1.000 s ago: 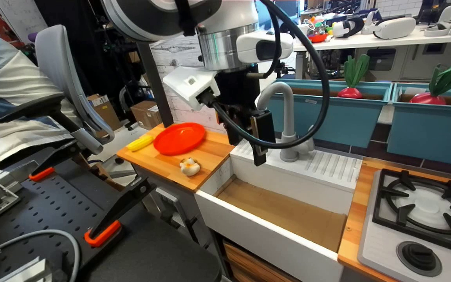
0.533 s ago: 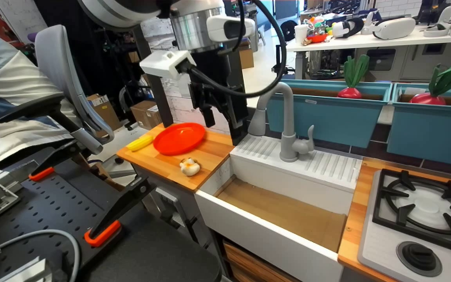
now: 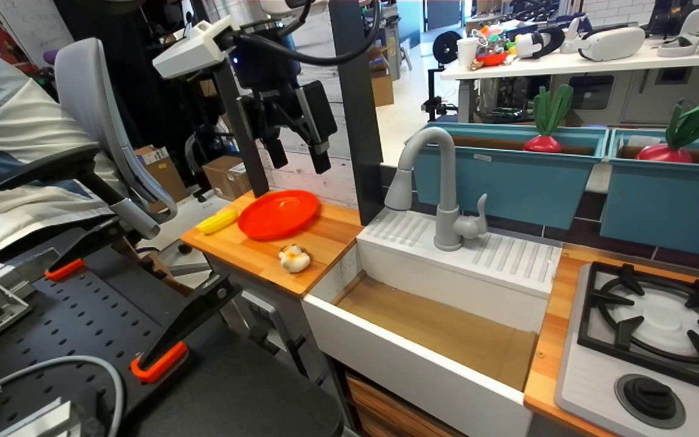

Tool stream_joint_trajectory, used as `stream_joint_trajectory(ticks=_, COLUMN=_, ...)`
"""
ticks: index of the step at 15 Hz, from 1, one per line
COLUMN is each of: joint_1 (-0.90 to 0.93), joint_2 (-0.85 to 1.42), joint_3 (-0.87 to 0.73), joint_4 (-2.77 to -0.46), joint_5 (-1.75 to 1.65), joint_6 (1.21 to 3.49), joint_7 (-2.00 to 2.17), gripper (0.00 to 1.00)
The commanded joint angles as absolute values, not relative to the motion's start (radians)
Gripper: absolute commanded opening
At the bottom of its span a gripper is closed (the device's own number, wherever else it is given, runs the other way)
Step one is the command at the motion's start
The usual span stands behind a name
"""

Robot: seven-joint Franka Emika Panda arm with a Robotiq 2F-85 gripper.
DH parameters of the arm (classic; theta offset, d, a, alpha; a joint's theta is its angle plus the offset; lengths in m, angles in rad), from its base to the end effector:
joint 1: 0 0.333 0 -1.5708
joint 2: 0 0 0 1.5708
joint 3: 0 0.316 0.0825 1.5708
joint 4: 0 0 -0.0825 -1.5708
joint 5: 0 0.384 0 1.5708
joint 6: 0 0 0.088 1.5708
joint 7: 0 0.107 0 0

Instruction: Remove the cob of maize from the orange plate and put it on the left side of the counter, move the faucet to the right

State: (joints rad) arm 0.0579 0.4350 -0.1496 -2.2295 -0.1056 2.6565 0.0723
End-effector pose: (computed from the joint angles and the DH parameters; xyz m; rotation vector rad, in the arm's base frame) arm 0.5431 -0.0493 0.1763 3.0286 -0.0860 -0.0106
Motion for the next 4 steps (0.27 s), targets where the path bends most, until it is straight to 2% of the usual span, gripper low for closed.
stream_joint_trajectory(ticks=1, joint_1=0.041, joint_2=0.434, joint_3=-0.137, joint_4=-2.229, joint_5=-0.120, joint_6=2.653, joint_7=0.081, gripper=1.00)
stream_joint_trajectory(ticks=4, joint_1=0.041, joint_2=0.434, joint_3=-0.140, joint_4=-2.231, joint_5=-0.122, joint_6=2.653, joint_7=0.081, gripper=1.00)
